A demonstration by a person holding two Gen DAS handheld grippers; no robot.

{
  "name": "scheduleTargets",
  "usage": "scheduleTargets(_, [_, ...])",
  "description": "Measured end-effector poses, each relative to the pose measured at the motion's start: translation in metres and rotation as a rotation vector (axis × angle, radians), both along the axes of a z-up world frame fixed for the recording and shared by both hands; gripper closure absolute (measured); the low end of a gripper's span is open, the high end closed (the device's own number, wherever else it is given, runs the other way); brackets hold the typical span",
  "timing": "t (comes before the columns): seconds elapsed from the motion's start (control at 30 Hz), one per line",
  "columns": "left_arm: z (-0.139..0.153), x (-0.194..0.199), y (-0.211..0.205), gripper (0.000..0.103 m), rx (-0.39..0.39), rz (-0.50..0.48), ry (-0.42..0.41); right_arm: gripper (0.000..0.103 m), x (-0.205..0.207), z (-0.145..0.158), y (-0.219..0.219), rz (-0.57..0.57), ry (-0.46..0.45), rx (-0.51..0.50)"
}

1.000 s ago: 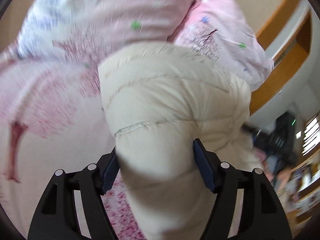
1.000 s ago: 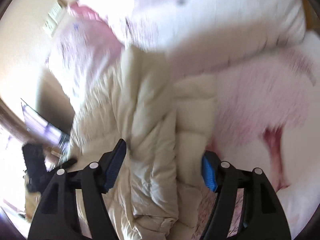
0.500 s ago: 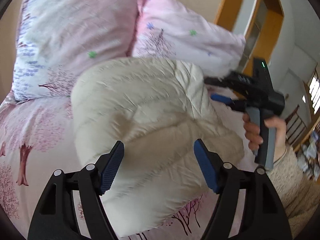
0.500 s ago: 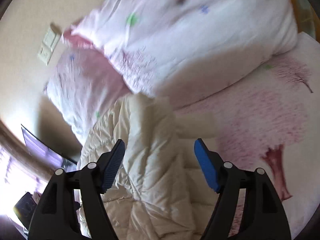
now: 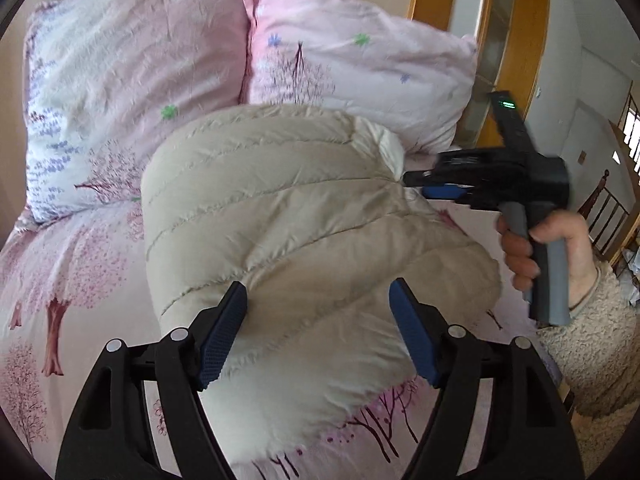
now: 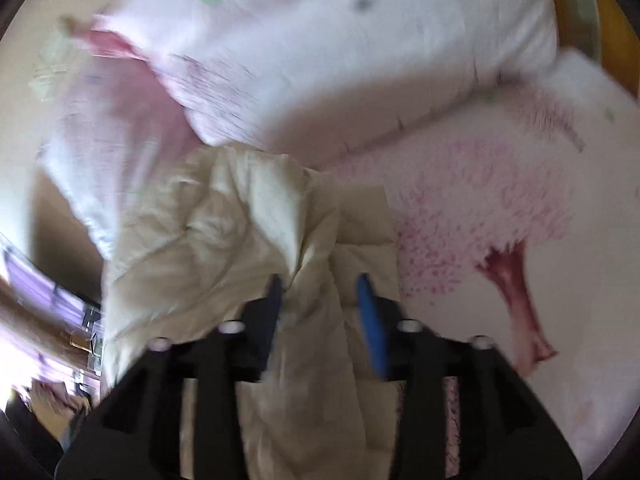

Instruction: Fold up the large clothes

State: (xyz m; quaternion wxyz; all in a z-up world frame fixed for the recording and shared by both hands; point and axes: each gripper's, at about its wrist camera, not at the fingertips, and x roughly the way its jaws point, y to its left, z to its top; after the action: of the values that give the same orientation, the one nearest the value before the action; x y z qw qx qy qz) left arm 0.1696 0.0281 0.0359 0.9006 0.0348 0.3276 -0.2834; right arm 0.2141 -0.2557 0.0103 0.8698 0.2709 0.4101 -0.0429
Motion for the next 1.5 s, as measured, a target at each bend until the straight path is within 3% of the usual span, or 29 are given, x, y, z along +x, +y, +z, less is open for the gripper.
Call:
scheduleTargets(0.13, [0.0,-0.012,0.003,0.027,0.006,0.013,-0.023,0.06,-0.047,0.022,0.03,0.174,-0.12,-0.028])
scheduleTargets(0.27, [-0.01,-0.012,-0.003,0.024,0.041,0.024,-0.002,0.06,-0.065,0.009,0.061,0.282,-0.063,-0.082])
scheduleTargets(0.4, [-0.02,-0.016,-0.012,0.014,0.076,0.032,-0.021,0.061,-0.064,-0.024,0.07,0.251,0.049,-0.107])
scheduleTargets(0.53, [-0.02,-0.022,-0.013,0.006,0.064,0.08,-0.038,0.056,-0.069,-0.016,0.076,0.218,0.035,-0.132])
scheduleTargets(0.67, [-0.012,-0.037,0.007,0.001,-0.062,0.089,-0.005,0.023,-0.096,0.01,0.081,0.192,-0.044,-0.201])
scheduleTargets(0.77, [-0.008,-0.049,0.019,0.001,-0.078,0.137,-0.009,0.013,-0.118,0.024,0.084,0.171,-0.099,-0.262])
scheduleTargets(0.93, [-0.013,-0.065,0.034,0.001,-0.075,0.208,0.018,0.003,-0.135,0.03,0.097,0.164,-0.114,-0.351])
scheduleTargets(1.1, [-0.024,-0.072,0.043,0.001,-0.025,0.287,0.078,0.002,-0.149,0.03,0.106,0.204,-0.098,-0.357])
scheduleTargets(1.5, [-0.047,-0.081,0.041,0.001,0.148,0.36,0.222,0.002,-0.159,0.008,0.133,0.269,0.078,-0.391])
